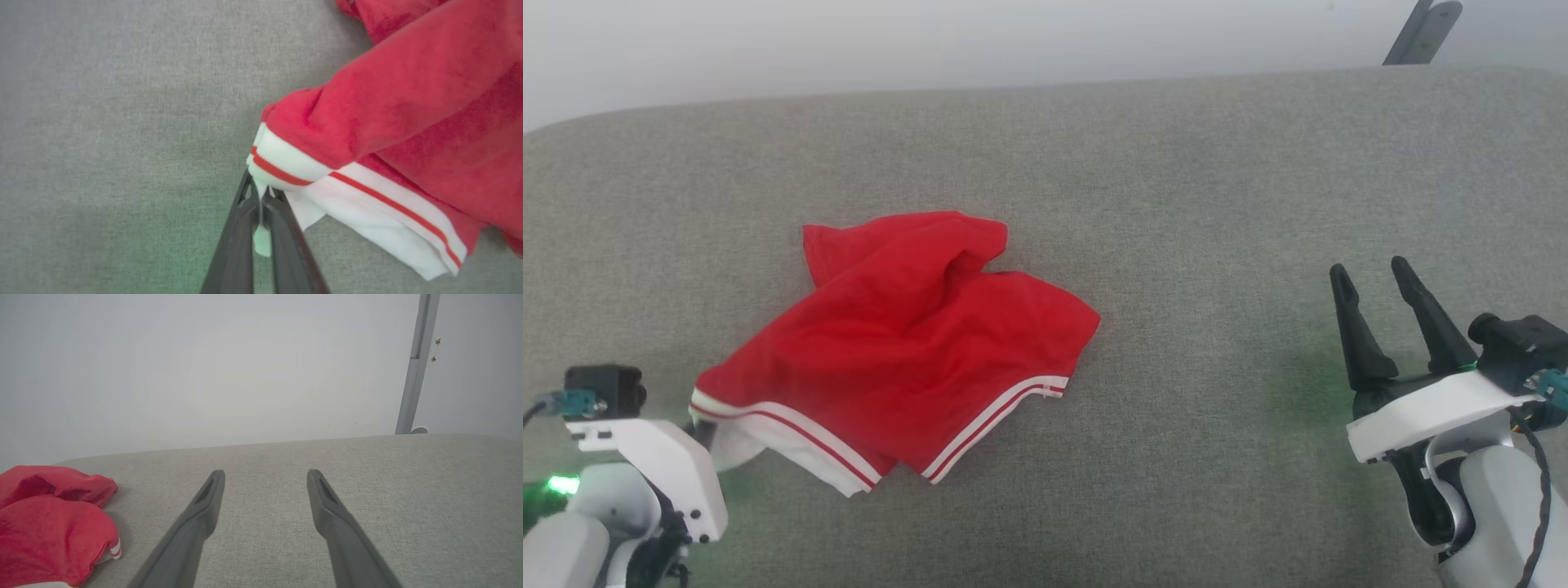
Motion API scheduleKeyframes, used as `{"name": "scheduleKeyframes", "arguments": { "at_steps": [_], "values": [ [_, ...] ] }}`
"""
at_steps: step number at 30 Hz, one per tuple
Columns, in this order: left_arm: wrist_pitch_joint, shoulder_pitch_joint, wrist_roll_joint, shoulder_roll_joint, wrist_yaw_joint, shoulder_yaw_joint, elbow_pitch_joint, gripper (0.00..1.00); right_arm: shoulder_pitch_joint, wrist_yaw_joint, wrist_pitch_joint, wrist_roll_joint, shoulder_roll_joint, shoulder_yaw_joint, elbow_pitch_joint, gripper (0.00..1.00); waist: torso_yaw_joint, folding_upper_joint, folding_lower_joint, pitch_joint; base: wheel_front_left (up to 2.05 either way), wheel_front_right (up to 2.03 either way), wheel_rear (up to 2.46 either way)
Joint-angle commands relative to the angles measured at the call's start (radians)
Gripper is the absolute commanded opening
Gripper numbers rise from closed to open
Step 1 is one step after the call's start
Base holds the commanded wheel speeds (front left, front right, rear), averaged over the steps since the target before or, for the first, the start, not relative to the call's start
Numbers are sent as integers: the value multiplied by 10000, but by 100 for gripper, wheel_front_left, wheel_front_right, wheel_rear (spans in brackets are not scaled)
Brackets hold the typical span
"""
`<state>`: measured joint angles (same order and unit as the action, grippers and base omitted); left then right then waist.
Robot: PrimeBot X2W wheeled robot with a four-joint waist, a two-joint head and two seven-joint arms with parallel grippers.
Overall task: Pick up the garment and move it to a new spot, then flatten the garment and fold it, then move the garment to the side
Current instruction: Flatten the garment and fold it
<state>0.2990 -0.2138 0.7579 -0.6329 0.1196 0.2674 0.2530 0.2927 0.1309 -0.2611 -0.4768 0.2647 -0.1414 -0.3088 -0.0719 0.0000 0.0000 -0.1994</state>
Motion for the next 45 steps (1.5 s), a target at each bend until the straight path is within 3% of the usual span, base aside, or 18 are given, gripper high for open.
{"name": "scheduleKeyframes", "arguments": {
  "at_steps": [1,2,4,5,6,12,18,27,33,39,45],
  "values": [
    [-134,-117,227,177,-185,25,510,5,-53,-3,-51,-70,41,-92,-59,100,32,0,0,71,0,0,0],
    [-203,-172,230,224,-283,59,708,9,-64,-3,-51,-88,49,-132,-73,100,41,0,0,96,0,0,0],
    [-363,-288,249,341,-459,85,1042,48,-86,-3,-51,-122,73,-199,-106,100,67,0,0,159,0,0,0],
    [-442,-329,228,381,-527,115,1180,77,-101,-3,-51,-130,85,-218,-124,100,89,0,0,194,0,0,0],
    [-539,-361,198,401,-592,126,1277,100,-115,-3,-51,-143,92,-260,-139,100,112,0,0,231,0,0,0],
    [-885,-549,149,466,-792,149,1461,100,-170,-3,-50,-162,159,-357,-221,100,287,0,0,415,0,0,0],
    [-1417,-521,-61,365,-696,61,1077,100,-181,-3,127,-299,295,-580,-181,100,709,0,0,631,0,0,0],
    [-3746,-7,-644,631,-343,-322,59,100,71,-3,833,-650,501,-1242,-142,100,1717,0,0,823,0,0,0],
    [-5244,441,-775,1187,-139,-595,-260,100,393,-2,1801,-1182,629,-1778,-258,100,2547,0,0,836,0,0,0],
    [-5611,715,-1068,1861,-124,-867,-453,100,880,-3,3353,-1620,920,-2355,-699,100,3434,0,0,717,0,0,0],
    [-5649,883,-1479,2769,-484,-1338,-590,100,1769,-3,5187,-1544,1170,-2855,-1774,100,4298,0,0,490,0,0,0]
  ]
}}
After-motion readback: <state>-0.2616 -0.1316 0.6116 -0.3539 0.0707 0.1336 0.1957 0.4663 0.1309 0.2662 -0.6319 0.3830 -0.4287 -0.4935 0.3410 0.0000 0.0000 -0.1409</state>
